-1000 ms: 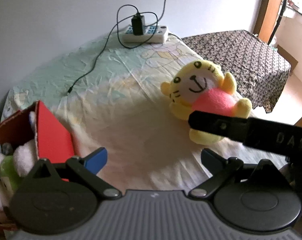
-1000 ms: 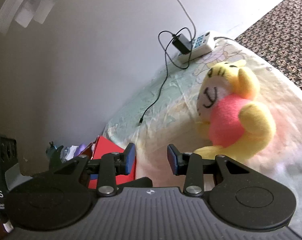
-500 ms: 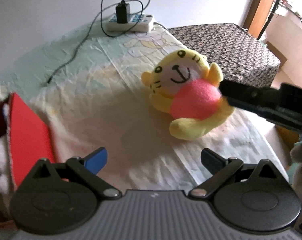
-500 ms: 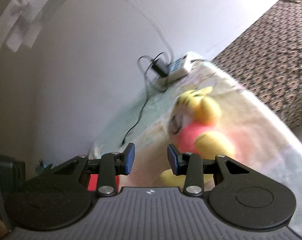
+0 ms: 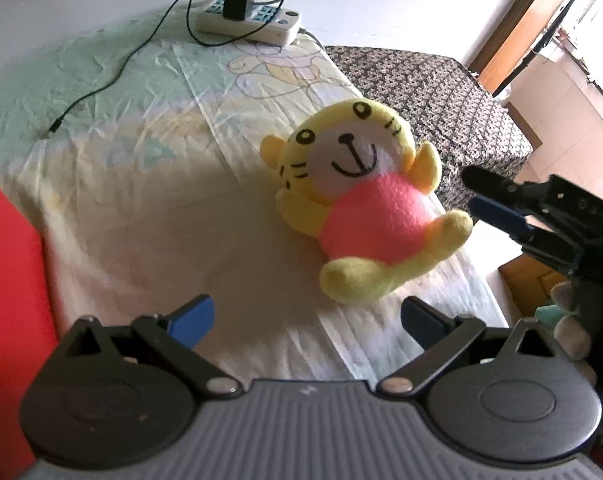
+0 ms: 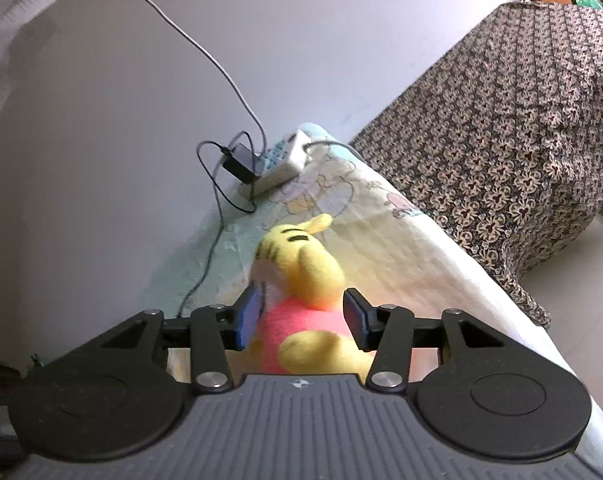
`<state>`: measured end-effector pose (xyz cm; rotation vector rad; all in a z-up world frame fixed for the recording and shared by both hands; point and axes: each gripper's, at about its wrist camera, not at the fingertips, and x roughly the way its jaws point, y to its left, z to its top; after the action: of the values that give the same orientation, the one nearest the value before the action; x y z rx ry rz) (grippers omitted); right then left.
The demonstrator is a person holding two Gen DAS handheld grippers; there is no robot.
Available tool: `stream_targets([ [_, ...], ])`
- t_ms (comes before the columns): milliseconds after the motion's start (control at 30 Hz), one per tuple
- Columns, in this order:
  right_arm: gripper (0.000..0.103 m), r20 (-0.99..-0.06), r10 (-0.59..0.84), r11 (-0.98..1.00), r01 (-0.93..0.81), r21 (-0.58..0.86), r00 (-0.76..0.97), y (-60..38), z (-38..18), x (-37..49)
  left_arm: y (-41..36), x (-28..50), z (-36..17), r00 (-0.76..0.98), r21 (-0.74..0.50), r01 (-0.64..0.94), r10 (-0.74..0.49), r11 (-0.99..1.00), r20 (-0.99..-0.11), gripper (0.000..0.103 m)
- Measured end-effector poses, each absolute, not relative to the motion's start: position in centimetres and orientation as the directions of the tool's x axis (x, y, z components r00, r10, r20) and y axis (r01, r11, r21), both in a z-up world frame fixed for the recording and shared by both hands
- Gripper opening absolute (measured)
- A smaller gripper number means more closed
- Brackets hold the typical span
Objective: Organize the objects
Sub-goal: 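Close the right tool on the tiger plush's pink belly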
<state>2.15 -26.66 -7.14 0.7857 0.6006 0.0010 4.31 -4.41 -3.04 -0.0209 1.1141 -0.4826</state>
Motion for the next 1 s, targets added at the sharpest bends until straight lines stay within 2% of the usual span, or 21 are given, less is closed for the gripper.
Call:
stream_targets([
  [333,0.051,-0.572,0.254,0.715,0.247,0.654,0.78,-26.7,-10.2,5.5,-5.0,6.2,-4.5,0.31,-0.305,0.371,-0.427,0.877,-0.85,0.099],
  [400,0.055,-0.573,0.266,0.708,0.246,0.661,0.775,-26.7,-10.6,6.1,-5.1,6.7,-4.8,0.302,-0.31,0.368,-0.428,0.877,-0.852,0.099],
  [600,0.058,-0.535,0.371,0.649,0.2,0.734,0.759,-26.0,-11.9,7.6,-5.2,8.0,-6.0,0.277,-0.326,0.357,-0.433,0.875,-0.858,0.099],
  [800,0.054,-0.482,0.467,0.583,0.152,0.798,0.741,-24.8,-12.5,8.6,-5.0,9.0,-7.2,0.248,-0.353,0.347,-0.448,0.869,-0.859,0.099],
  [1000,0.049,-0.469,0.493,0.556,0.149,0.818,0.733,-24.8,-12.2,7.9,-4.6,9.2,-7.6,0.222,-0.39,0.345,-0.478,0.854,-0.85,0.097],
])
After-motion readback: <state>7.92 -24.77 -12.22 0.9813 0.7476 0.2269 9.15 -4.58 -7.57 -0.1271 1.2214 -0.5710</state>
